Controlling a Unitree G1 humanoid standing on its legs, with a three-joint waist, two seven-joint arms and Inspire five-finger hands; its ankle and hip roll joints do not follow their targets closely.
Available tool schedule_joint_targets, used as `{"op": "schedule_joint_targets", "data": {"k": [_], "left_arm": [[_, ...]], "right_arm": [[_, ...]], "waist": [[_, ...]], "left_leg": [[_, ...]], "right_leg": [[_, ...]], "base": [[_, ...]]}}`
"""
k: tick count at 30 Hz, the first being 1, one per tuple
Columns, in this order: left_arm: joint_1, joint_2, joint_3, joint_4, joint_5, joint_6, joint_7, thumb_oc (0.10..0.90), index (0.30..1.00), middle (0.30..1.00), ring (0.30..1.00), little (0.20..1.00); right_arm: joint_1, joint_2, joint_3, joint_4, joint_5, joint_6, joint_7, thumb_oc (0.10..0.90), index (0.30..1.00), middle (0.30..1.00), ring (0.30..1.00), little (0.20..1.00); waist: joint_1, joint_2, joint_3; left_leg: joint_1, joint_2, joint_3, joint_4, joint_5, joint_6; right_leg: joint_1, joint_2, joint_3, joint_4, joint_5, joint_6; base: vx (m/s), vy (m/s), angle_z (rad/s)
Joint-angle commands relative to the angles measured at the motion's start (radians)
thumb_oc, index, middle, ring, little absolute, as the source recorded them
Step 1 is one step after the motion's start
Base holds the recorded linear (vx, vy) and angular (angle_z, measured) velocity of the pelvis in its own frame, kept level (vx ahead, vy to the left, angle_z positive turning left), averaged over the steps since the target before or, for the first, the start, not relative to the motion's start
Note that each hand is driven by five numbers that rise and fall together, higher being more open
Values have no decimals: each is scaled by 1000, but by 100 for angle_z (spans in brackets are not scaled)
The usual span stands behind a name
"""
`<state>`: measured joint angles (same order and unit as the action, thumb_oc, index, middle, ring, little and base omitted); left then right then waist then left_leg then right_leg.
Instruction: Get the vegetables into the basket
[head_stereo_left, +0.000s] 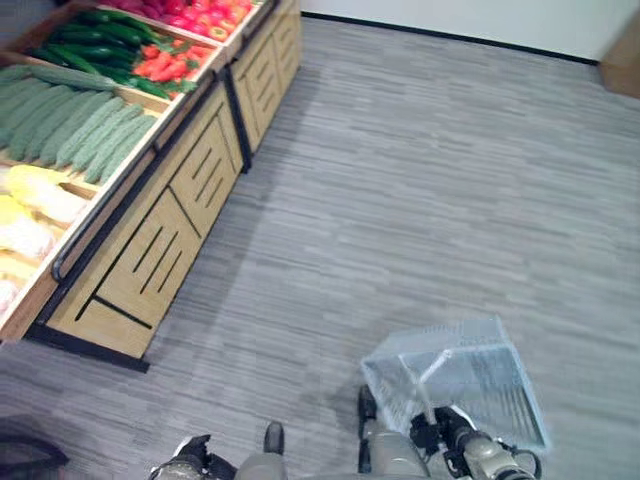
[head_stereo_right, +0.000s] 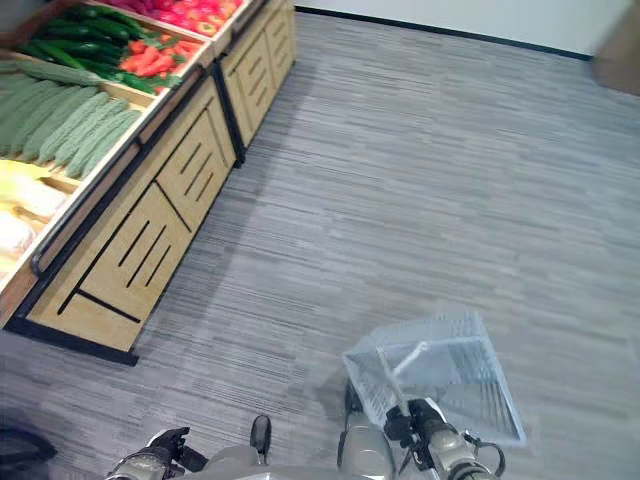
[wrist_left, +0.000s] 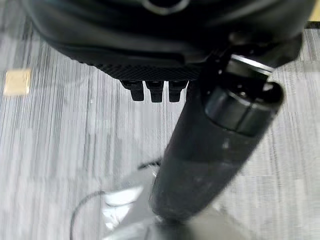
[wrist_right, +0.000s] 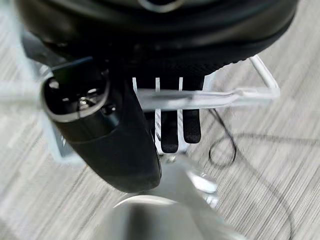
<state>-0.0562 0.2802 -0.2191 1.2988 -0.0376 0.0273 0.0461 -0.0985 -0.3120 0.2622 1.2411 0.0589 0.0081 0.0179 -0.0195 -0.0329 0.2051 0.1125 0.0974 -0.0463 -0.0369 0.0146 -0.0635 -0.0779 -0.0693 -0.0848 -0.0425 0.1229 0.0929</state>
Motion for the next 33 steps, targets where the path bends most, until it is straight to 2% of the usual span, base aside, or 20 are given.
{"op": "schedule_joint_targets", "data": {"k": [1,5,6,7,9,10,11,13,14,15,16,18,20,23,25,29,30,33], "left_arm": [[-63,16,-4,-9,1,-18,-4,900,1000,1000,1000,1000],[-71,1,-15,-13,-10,-16,0,900,1000,1000,1000,1000],[-66,-1,-15,-11,-10,-13,-1,900,1000,1000,1000,1000],[-66,-1,-15,-11,-10,-13,-1,900,1000,1000,1000,1000],[-64,-1,-16,-13,-10,-11,-2,900,1000,1000,1000,1000],[-66,2,-17,-15,-14,-7,-3,900,1000,1000,1000,1000],[-66,3,-16,-18,-18,-7,-3,900,1000,1000,1000,1000],[-67,0,-17,-22,-22,-6,-7,900,1000,1000,1000,1000],[-66,-2,-20,-20,-18,-5,-8,900,1000,1000,1000,1000],[-63,-5,-24,-16,-9,-3,-9,900,1000,1000,1000,1000],[-60,-6,-28,-15,-4,-4,-7,900,1000,1000,1000,1000],[-54,-6,-29,-15,2,-6,-4,900,1000,1000,1000,1000],[-47,-4,-24,-13,6,-5,-5,900,1000,1000,1000,1000],[-32,-4,-13,-7,5,-5,-7,900,1000,1000,1000,1000],[-26,-4,-1,-2,-2,-7,-10,900,1000,1000,1000,1000],[-28,3,4,-1,-1,-10,-5,900,1000,1000,1000,1000],[-37,11,12,-5,-11,-11,-1,900,1000,1000,1000,1000],[-52,24,18,-19,-27,-15,1,900,1000,1000,1000,1000]], "right_arm": [[31,-59,14,-26,22,1,5,400,300,300,300,300],[25,-79,25,-28,29,-1,9,400,300,300,300,300],[27,-81,28,-31,31,-1,10,400,300,300,300,300],[27,-82,28,-31,31,-1,10,400,300,300,300,300],[29,-81,33,-34,30,-1,12,400,300,300,300,300],[31,-83,35,-30,36,1,14,400,300,300,300,300],[33,-84,35,-28,35,3,15,400,300,300,300,300],[40,-86,26,-21,37,6,13,400,300,300,300,300],[44,-86,21,-19,36,8,11,400,300,300,300,300],[50,-88,19,-19,28,7,4,400,300,300,300,300],[51,-87,20,-21,24,5,0,400,300,300,300,300],[47,-87,19,-22,18,1,-5,400,300,300,300,300],[39,-83,24,-25,14,0,-1,400,300,300,300,300],[32,-73,29,-24,20,3,6,400,300,300,300,300],[33,-58,16,-30,42,2,9,400,300,300,300,300],[29,-34,15,-29,37,5,8,400,300,300,300,300],[21,-27,18,-27,31,6,7,400,300,300,300,300],[7,-16,29,-32,20,7,8,400,300,300,300,300]], "waist": [[-19,-5,-5],[-16,16,-15],[-13,20,-14],[-14,20,-14],[-9,16,-6],[4,-11,18],[11,-17,25],[22,-21,28],[32,-25,26],[52,-13,20],[61,-8,17],[75,-7,16],[87,-3,12],[100,1,-4],[111,-11,-12],[123,-36,-25],[134,-52,-27],[150,-73,-26]], "left_leg": [[79,-32,-33,27,-100,-26],[41,-5,-66,96,-21,-70],[27,3,-72,142,19,-86],[27,3,-73,143,18,-86],[-1,0,-77,208,68,-101],[-67,-14,-44,345,108,-99],[-91,-19,-26,348,104,-91],[-138,11,51,238,73,-75],[-155,16,65,171,42,-69],[-226,41,67,49,106,-73],[-246,51,68,5,149,-80],[-293,65,97,-31,184,-97],[-286,76,130,-23,202,-103],[-258,73,136,-23,187,-93],[-253,46,126,10,153,-76],[-251,6,160,62,92,-35],[-253,-12,174,77,67,-22],[-250,-33,179,92,34,-1]], "right_leg": [[-137,-55,0,87,40,81],[-81,-21,-42,65,-8,40],[-60,-7,-50,63,-32,23],[-60,-7,-51,64,-32,23],[-30,4,-52,60,-51,6],[18,-2,-63,56,-73,-13],[34,-6,-62,53,-80,-13],[67,-14,-71,42,-97,-2],[79,-21,-72,37,-103,7],[104,-14,-72,29,-119,18],[122,-11,-67,26,-133,21],[156,-13,-56,19,-155,26],[183,-19,-42,17,-168,34],[198,-26,-29,14,-177,45],[217,-61,-11,10,-175,61],[208,-119,15,31,-169,91],[194,-138,17,43,-155,107],[166,-157,12,80,-132,127]], "base": [[143,-175,46],[204,-270,48],[134,-175,0],[113,-146,-5],[105,-167,2],[153,-241,18],[160,-203,38],[152,-19,35],[281,46,31],[292,68,32],[301,97,38],[230,114,24],[200,154,-43],[126,116,-44],[186,205,-46],[157,225,-29],[129,227,-21],[93,172,-8]]}}
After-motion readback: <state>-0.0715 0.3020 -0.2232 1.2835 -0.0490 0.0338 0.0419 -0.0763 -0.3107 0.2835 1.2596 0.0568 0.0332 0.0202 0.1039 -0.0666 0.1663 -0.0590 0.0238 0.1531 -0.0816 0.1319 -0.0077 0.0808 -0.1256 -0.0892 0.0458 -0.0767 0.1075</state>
